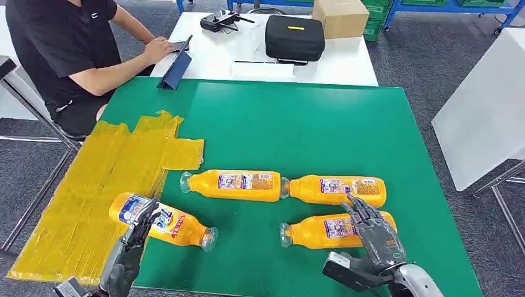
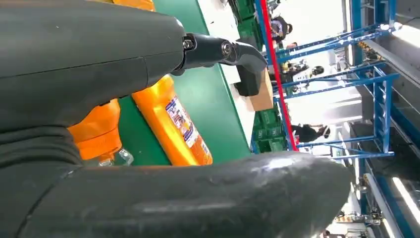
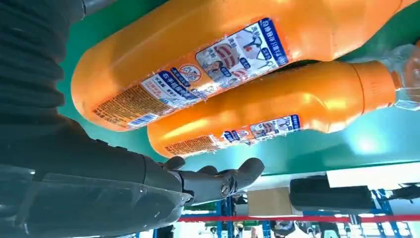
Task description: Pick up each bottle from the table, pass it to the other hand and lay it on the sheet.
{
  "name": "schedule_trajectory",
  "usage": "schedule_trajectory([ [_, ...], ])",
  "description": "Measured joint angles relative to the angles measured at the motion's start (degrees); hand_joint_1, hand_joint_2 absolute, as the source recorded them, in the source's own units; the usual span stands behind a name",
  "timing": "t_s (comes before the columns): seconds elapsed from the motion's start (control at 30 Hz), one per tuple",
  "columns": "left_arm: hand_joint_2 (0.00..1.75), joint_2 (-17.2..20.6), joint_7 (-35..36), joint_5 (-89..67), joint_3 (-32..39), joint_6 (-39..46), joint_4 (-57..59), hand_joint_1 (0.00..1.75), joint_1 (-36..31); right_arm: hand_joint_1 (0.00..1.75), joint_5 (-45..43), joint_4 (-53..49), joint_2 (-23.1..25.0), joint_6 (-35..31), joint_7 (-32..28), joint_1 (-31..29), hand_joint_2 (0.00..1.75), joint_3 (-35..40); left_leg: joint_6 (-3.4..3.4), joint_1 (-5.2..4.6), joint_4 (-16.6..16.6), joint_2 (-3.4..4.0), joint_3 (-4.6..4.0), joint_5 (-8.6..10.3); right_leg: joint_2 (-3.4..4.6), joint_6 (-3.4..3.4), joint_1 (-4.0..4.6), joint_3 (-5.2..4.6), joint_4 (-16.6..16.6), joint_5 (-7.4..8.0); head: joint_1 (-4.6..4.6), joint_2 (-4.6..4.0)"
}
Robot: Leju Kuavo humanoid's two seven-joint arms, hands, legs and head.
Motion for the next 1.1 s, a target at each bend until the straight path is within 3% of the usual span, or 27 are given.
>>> schedule_trajectory([
  [0.33,0.00,0.0,0.0,1.1,0.7,-1.2,-0.4,0.00,0.3,0.00,-0.3,0.1,-3.2,3.5,1.4,0.2,1.75,-0.2,0.00,-0.02,0.0,0.00,-0.02,0.00,0.00,0.00,-0.01,-0.01,0.0,0.00,0.00,0.00],
  [0.5,0.00,0.0,0.0,1.5,0.9,-1.9,-0.4,0.00,0.0,0.00,0.7,2.5,-5.6,8.3,2.8,-1.4,1.75,-0.3,0.00,-0.01,0.0,-0.01,-0.01,0.00,0.00,0.00,-0.01,-0.01,0.0,0.00,0.00,0.00],
  [0.53,0.00,0.0,0.0,1.9,0.9,-2.2,-0.4,0.00,-0.1,0.44,0.9,3.4,-6.3,9.2,2.9,-1.9,1.75,-0.3,0.00,-0.01,0.0,-0.01,-0.01,0.00,0.00,0.01,-0.01,0.00,0.0,0.01,-0.02,0.00],
  [0.57,0.00,0.0,0.0,2.2,0.9,-2.4,-0.3,0.00,-0.2,1.43,1.2,4.2,-6.9,10.0,2.9,-2.5,1.75,-0.2,0.00,-0.01,0.0,0.01,0.00,0.00,0.01,0.01,-0.01,0.00,0.0,0.01,-0.02,0.00],
  [0.67,0.00,0.0,0.0,2.7,0.9,-2.8,-0.2,0.00,-0.9,1.43,1.8,7.0,-8.2,12.0,3.0,-4.3,1.75,-0.1,0.01,-0.01,0.0,0.00,0.00,0.00,0.00,0.02,-0.01,0.00,0.0,0.01,0.00,0.00],
  [0.7,0.00,0.0,0.0,2.9,0.9,-3.0,0.0,0.00,-1.2,1.59,2.1,8.4,-8.5,12.8,3.0,-5.2,1.75,0.0,0.01,-0.01,0.0,0.01,0.00,0.00,0.02,0.04,-0.01,0.00,0.0,0.03,0.00,0.00],
  [0.83,0.00,0.0,0.0,3.3,0.9,-3.4,0.6,0.00,-2.2,1.73,2.5,11.8,-9.4,13.7,2.9,-7.7,1.75,0.3,0.01,0.00,0.0,0.06,0.07,0.00,0.06,0.04,0.00,0.05,0.0,0.03,-0.02,0.00],
  [1.1,0.00,0.0,0.0,3.8,0.2,-3.5,2.3,0.00,-4.2,1.75,2.3,20.0,-8.3,13.4,0.9,-13.0,1.75,2.8,0.02,0.14,0.0,0.58,0.42,-0.01,0.63,0.13,0.12,0.19,0.0,0.20,0.02,0.00],
])
